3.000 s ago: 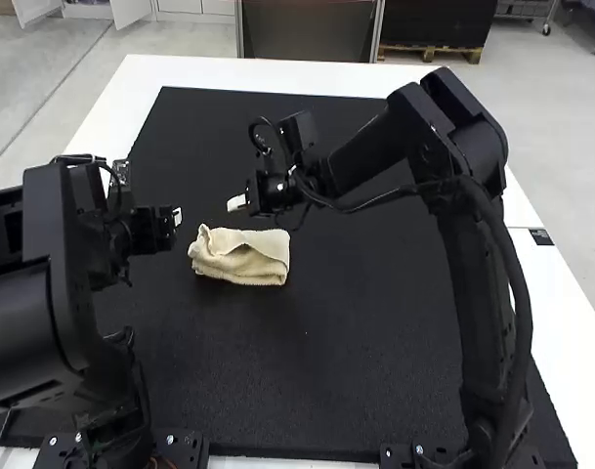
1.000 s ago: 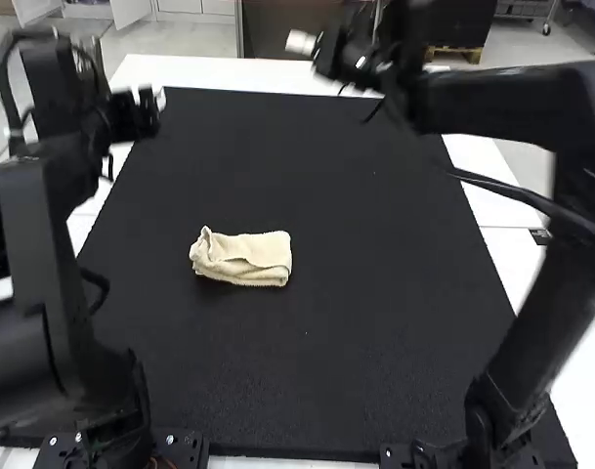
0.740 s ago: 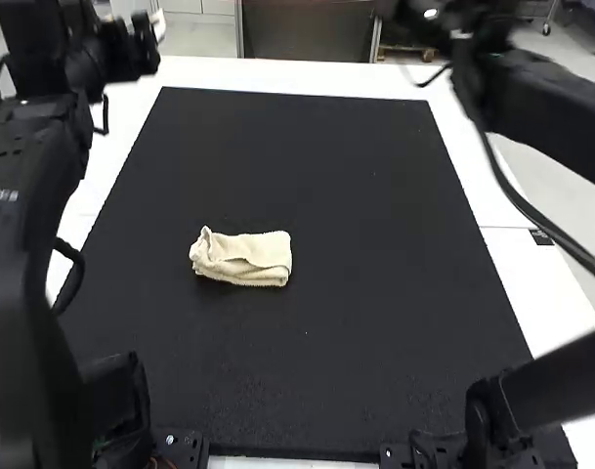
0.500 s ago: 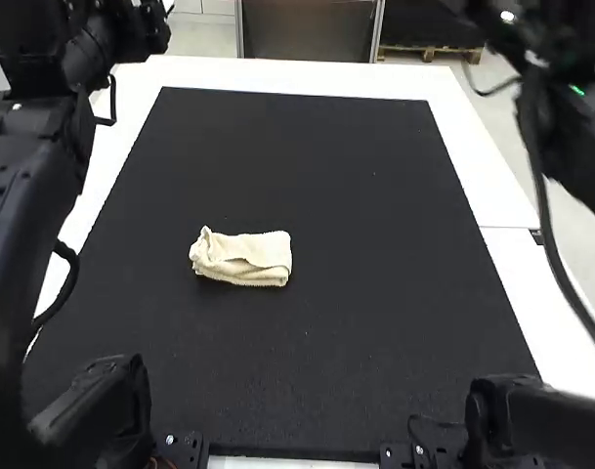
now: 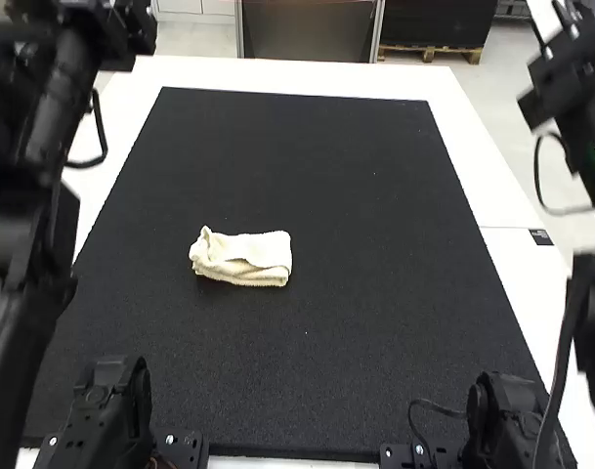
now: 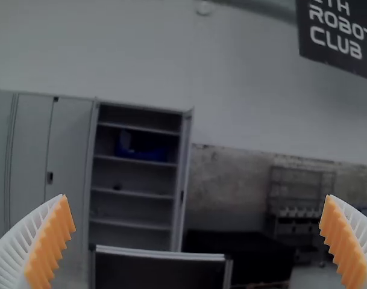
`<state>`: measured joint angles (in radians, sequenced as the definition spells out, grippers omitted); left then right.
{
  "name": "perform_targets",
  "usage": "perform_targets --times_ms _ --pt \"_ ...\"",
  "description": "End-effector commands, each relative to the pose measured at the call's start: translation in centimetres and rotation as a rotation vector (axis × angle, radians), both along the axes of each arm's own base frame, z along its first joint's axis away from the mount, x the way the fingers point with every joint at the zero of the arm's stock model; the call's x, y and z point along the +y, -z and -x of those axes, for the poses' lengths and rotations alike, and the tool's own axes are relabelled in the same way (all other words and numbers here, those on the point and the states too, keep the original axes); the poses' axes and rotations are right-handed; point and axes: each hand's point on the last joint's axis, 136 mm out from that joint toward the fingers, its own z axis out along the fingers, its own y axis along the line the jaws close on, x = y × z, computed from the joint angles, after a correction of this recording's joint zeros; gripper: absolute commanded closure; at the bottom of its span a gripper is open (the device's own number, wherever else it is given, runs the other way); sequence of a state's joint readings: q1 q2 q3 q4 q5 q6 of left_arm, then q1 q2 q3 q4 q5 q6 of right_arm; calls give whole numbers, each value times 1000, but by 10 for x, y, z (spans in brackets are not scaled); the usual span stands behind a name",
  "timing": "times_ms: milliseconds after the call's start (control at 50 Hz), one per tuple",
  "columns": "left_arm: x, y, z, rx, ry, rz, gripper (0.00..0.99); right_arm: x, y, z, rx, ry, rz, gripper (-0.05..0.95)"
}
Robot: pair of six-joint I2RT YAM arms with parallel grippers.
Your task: Fold the towel.
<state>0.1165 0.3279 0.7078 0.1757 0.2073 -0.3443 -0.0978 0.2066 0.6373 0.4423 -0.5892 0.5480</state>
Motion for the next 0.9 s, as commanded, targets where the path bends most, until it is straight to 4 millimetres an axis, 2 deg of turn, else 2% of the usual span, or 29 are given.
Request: perform_targets --times_ms 0,140,220,280,340,400,420,460,540,620,720,840,880 --pt "3 -6 28 -88 -41 -3 43 2 0 30 -46 -9 -16 921" --pt "6 -4 60 -177 -86 -7 44 0 2 54 -101 6 -35 921" --pt "9 2 72 -211 -107 2 44 0 1 53 -85 5 -42 920" --pt "12 8 75 -218 -142 -14 44 -5 -2 52 -100 46 -48 870" --pt "20 20 64 -187 -220 -49 43 -16 0 44 -101 135 -53 711" --pt "22 31 54 -170 -254 -92 43 -24 8 30 -97 224 -23 379" --pt "22 36 50 -165 -278 -125 43 -28 13 24 -99 261 -12 190" --pt "23 47 41 -146 -294 -156 39 -36 20 14 -91 323 -9 -20" --pt "24 70 24 -133 -316 -200 38 -52 48 -16 -43 443 18 -25" --pt "23 89 14 -158 -325 -234 36 -55 76 -38 -10 503 104 -23" --pt "22 118 -1 -135 -316 -247 39 -58 120 -66 74 548 198 -23" --pt "24 156 -19 -59 -303 -249 41 -63 193 -99 241 545 249 -23" --pt "24 166 -24 -33 -299 -248 43 -63 202 -102 242 556 280 -23"
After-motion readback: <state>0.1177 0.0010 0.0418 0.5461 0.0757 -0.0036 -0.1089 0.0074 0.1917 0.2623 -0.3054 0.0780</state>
